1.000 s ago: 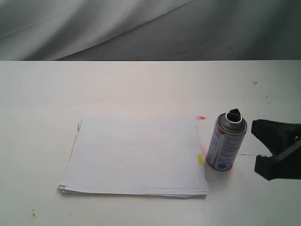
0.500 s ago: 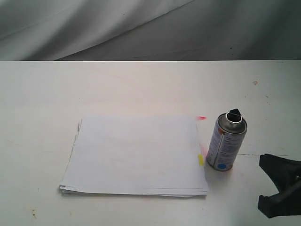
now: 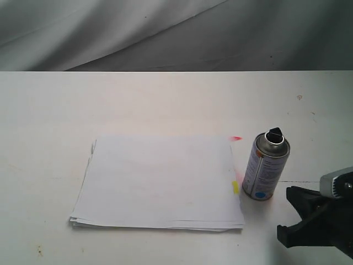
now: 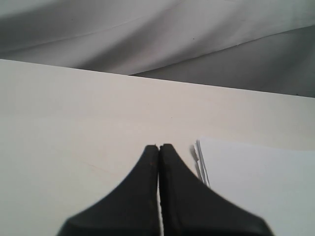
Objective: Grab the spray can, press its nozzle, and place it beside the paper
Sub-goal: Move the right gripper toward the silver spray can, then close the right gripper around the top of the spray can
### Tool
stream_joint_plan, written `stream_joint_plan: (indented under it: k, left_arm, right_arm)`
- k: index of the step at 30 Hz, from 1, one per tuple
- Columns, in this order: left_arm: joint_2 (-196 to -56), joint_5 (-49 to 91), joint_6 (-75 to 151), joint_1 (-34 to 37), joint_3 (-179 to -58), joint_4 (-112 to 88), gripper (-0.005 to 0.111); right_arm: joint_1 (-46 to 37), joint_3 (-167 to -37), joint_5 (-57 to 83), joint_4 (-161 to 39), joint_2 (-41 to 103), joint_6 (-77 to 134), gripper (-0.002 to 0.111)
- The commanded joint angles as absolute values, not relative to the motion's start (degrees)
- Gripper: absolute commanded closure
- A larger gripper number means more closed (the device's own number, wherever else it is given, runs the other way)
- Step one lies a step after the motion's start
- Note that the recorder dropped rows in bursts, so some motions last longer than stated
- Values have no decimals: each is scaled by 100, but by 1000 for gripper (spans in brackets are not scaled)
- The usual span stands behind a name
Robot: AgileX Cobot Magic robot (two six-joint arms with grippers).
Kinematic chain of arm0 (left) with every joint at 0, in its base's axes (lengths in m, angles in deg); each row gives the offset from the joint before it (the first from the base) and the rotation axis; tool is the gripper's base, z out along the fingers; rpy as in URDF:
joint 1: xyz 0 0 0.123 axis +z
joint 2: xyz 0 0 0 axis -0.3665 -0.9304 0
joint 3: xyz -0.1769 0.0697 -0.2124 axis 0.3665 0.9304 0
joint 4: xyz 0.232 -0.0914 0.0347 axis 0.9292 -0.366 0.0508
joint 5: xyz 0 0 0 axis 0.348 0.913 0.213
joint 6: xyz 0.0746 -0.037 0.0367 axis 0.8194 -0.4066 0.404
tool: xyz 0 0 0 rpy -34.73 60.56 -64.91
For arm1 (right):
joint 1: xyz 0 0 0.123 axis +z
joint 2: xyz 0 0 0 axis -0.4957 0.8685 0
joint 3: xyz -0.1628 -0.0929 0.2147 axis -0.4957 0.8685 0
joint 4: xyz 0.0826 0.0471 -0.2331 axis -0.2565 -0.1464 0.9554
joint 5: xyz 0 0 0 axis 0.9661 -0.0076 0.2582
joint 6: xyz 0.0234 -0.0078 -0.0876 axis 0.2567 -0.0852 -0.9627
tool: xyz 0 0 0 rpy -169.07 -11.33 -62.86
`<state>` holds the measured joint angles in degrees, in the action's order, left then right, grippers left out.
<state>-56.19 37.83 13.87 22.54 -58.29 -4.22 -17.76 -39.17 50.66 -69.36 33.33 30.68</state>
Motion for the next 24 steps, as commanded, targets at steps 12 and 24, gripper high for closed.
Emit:
stream_joint_plan:
  k: [12,24]
  left_arm:
    - [-5596,3753,1386,2223,-5804,-426,107]
    - [-5596,3753,1372,2223,-5804,-426,107]
  right_arm:
    - [-1758,-3921,5221,-7417,3551,3058,102]
    - [-1758,-3921,5470,-7034,3551,2974,10]
